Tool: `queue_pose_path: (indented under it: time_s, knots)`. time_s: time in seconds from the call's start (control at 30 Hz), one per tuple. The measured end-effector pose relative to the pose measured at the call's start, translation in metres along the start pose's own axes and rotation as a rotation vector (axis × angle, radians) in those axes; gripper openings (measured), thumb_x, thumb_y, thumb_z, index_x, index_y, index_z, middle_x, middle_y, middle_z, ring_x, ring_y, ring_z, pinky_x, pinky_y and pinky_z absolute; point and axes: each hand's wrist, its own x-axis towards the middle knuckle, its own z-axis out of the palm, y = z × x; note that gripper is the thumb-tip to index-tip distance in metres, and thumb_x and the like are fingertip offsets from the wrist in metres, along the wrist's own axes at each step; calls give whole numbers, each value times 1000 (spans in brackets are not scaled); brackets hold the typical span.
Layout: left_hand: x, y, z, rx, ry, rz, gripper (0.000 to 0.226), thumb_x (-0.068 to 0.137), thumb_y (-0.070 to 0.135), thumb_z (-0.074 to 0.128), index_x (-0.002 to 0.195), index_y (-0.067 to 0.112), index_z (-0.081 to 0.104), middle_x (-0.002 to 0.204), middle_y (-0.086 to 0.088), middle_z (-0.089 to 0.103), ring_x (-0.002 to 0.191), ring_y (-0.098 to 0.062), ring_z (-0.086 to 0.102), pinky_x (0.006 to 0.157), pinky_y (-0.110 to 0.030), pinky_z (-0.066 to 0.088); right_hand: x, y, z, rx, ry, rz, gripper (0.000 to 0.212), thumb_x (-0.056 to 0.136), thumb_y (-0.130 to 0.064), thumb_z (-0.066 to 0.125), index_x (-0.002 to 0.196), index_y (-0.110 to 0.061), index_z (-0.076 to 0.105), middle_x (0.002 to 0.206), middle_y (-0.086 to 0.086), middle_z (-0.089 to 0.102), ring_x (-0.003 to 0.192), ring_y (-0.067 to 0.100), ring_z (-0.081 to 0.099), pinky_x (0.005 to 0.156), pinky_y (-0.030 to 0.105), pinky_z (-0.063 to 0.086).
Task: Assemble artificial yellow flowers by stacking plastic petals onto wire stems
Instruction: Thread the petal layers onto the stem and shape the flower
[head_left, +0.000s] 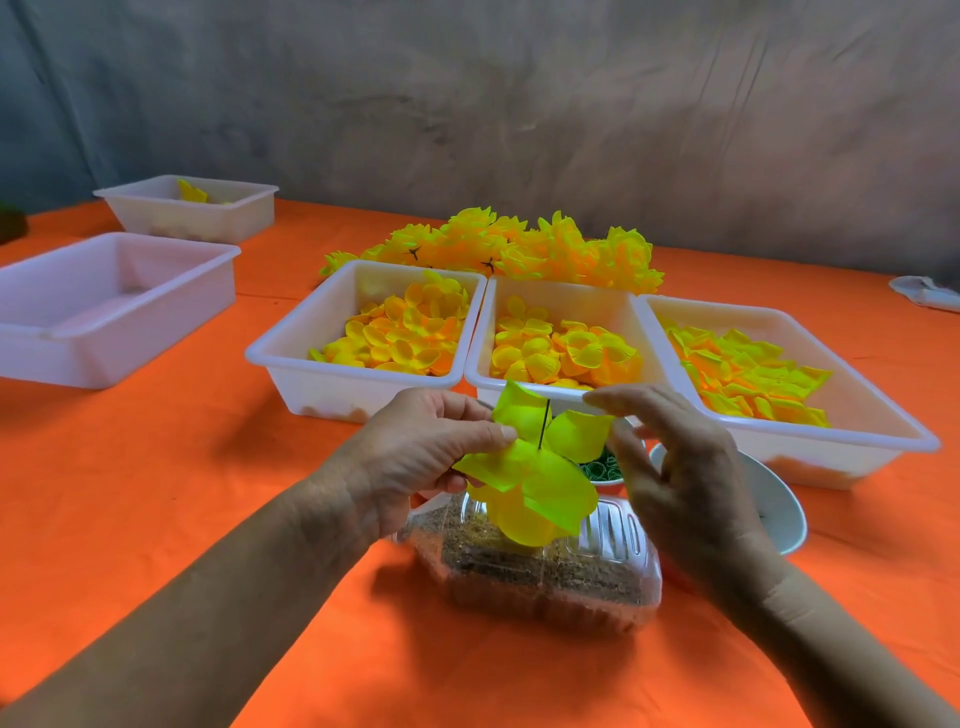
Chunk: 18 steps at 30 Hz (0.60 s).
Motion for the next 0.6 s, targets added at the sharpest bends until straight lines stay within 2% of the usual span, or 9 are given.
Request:
queue_pose_path:
  time_s: [0.1, 0.17, 0.23, 0.33, 0.4, 0.43, 0.47, 0.53, 0.6]
  knots:
    - [1, -1, 0, 3, 3, -6, 11, 77, 12, 71, 71, 15, 63, 66, -1, 68, 53, -11, 58, 44, -17, 40, 1, -4, -2, 318, -69, 336, 11, 90, -28, 58, 98, -31, 63, 88, -6, 70, 80, 5, 65, 70, 16, 49]
    - [1, -1, 0, 3, 2, -8, 11, 77, 12, 71, 71, 15, 63, 66, -1, 69, 52, -10, 59, 44, -17, 41, 2, -6, -5, 429, -150, 447, 41, 73, -51, 58, 104, -24, 64, 79, -2, 71, 71, 3, 66, 63, 18, 50]
    - [1, 0, 0, 5, -2, -10, 12, 78, 11, 71, 70, 15, 63, 64, 0, 68, 51, -9, 59, 44, -17, 40, 3, -8, -4, 461, -235, 489, 58, 61, -59, 62, 106, -23, 64, 77, 4, 72, 66, 7, 66, 61, 24, 51]
    - [1, 0, 1, 10, -5, -16, 11, 78, 10, 71, 70, 14, 63, 63, 1, 68, 51, -8, 58, 43, -17, 40, 3, -10, -1, 493, -265, 547, 55, 59, -55, 70, 105, -25, 64, 77, 5, 72, 63, 9, 65, 56, 21, 47]
    - [2, 1, 1, 14, -1, -16, 10, 78, 10, 71, 72, 13, 64, 64, 0, 68, 52, -9, 58, 42, -17, 40, 6, -10, 1, 522, -237, 571, 34, 74, -30, 76, 105, -23, 64, 82, 9, 72, 74, 24, 68, 62, 36, 51]
    - [2, 1, 1, 17, 3, -16, 10, 78, 10, 71, 72, 13, 64, 66, 0, 68, 53, -9, 58, 42, -17, 40, 6, -10, 1, 536, -231, 576, 30, 77, -15, 74, 105, -22, 63, 84, 12, 71, 80, 33, 66, 68, 43, 51]
    - [2, 1, 1, 21, 6, -13, 10, 78, 10, 71, 72, 13, 64, 67, 1, 68, 54, -9, 57, 42, -17, 40, 7, -12, 0, 545, -240, 574, 34, 75, -7, 73, 105, -22, 63, 85, 15, 70, 81, 36, 64, 72, 45, 51]
    - [2, 1, 1, 33, 8, -5, 10, 78, 10, 71, 72, 13, 64, 67, 2, 68, 55, -9, 58, 42, -17, 41, 7, -17, -5, 569, -286, 564, 47, 65, -11, 75, 108, -24, 61, 84, 18, 68, 76, 26, 63, 69, 35, 50]
    - [1, 0, 1, 45, 6, -2, 9, 79, 11, 71, 72, 13, 65, 66, 4, 68, 55, -8, 58, 43, -17, 41, 8, -21, -9, 597, -340, 558, 56, 62, -14, 81, 114, -25, 60, 77, 9, 70, 68, 9, 64, 58, 16, 47]
